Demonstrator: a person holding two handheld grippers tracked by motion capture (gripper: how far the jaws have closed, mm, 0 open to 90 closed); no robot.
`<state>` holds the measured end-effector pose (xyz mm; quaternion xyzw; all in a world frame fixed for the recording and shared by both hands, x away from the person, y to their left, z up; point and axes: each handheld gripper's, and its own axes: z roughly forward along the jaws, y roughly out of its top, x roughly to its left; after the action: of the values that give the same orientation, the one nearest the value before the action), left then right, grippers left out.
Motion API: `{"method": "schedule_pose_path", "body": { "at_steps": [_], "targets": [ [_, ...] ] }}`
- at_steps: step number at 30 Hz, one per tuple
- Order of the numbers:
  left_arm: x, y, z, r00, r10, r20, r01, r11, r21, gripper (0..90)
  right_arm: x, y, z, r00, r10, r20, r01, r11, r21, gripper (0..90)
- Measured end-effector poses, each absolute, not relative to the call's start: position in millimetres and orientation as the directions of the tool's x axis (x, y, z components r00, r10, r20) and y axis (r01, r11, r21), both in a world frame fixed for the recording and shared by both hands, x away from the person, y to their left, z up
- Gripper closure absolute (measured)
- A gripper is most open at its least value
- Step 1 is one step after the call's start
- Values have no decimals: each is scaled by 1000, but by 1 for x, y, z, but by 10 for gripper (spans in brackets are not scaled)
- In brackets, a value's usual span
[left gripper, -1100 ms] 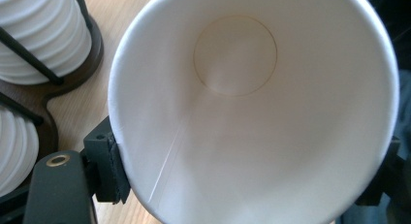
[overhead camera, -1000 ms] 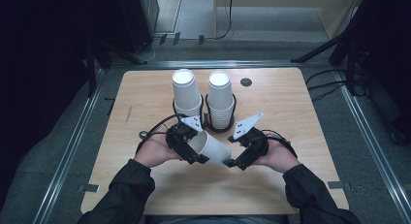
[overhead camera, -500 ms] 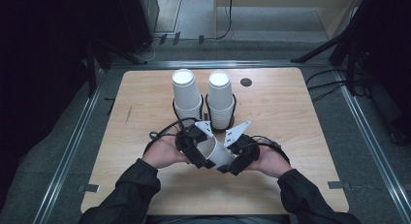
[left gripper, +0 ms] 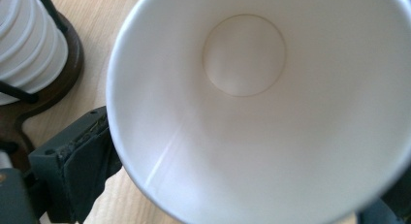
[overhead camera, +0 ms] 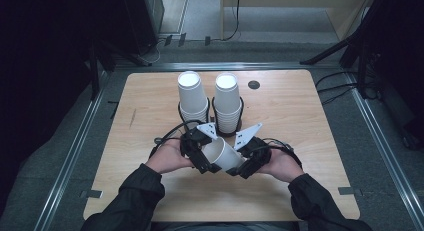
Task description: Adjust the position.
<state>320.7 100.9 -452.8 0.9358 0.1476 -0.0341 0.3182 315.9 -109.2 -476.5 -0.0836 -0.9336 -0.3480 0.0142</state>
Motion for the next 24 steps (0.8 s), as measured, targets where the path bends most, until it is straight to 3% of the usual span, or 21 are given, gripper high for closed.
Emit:
{"method": "schedule_pose_path", "body": {
  "at_steps": [18,24],
  "targets": [
    [321,115,-448,942,310,-129,317,-694,647,0,324,-134,-462,-971,222,83,213,663,718,227],
    [320,119,-445,931,340,-135,330,-619,713,0,325,-135,-461,-968,226,106,229,634,739,226]
  ]
}}
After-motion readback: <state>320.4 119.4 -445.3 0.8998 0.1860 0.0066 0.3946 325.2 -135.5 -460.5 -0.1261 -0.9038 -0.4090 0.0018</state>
